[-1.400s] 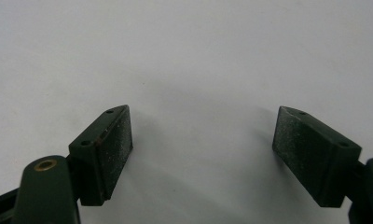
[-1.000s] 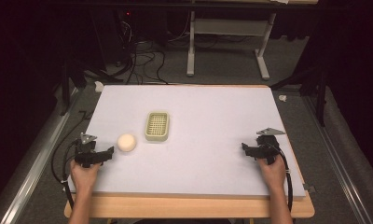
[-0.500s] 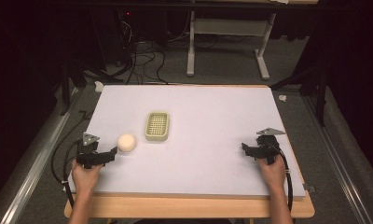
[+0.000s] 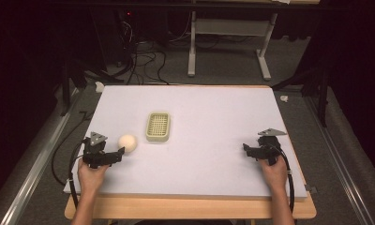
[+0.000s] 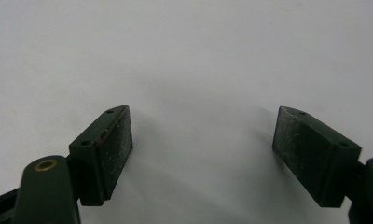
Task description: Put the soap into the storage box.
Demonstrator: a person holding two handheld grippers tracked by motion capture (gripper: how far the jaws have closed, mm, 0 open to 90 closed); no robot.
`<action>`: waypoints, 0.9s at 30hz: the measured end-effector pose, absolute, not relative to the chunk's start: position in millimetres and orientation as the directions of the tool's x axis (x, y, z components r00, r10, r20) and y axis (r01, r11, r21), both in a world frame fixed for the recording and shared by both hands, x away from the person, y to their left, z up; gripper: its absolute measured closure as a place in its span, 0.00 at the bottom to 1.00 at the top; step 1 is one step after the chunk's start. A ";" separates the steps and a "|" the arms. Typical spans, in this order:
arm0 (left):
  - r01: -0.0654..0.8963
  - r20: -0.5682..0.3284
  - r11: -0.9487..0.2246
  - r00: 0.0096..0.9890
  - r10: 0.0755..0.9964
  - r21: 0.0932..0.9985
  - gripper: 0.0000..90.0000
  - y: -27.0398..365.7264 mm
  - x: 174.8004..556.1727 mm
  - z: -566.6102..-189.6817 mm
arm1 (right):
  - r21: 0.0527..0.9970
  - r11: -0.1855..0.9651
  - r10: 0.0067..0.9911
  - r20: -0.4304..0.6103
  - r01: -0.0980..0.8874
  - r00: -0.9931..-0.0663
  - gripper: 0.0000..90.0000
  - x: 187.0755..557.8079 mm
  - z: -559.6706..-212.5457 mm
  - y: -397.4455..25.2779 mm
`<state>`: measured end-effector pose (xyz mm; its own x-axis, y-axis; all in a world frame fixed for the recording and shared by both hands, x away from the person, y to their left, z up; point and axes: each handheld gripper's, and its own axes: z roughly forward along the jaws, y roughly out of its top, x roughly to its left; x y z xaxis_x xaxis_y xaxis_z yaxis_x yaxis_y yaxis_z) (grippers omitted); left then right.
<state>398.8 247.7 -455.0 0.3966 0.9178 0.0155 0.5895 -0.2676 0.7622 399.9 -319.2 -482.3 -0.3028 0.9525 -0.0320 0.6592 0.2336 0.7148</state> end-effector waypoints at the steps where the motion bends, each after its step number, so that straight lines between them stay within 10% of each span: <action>1: 0.590 0.017 -0.273 0.401 0.916 0.760 0.15 246.4 399.2 -454.3 | 0.715 0.233 0.952 -0.032 0.659 -0.303 0.23 399.9 -482.3 -319.2; 27: 0.620 0.024 -0.319 0.436 0.900 0.716 0.14 217.1 427.9 -465.6 | 0.715 0.233 0.953 -0.032 0.660 -0.301 0.23 399.6 -482.2 -318.8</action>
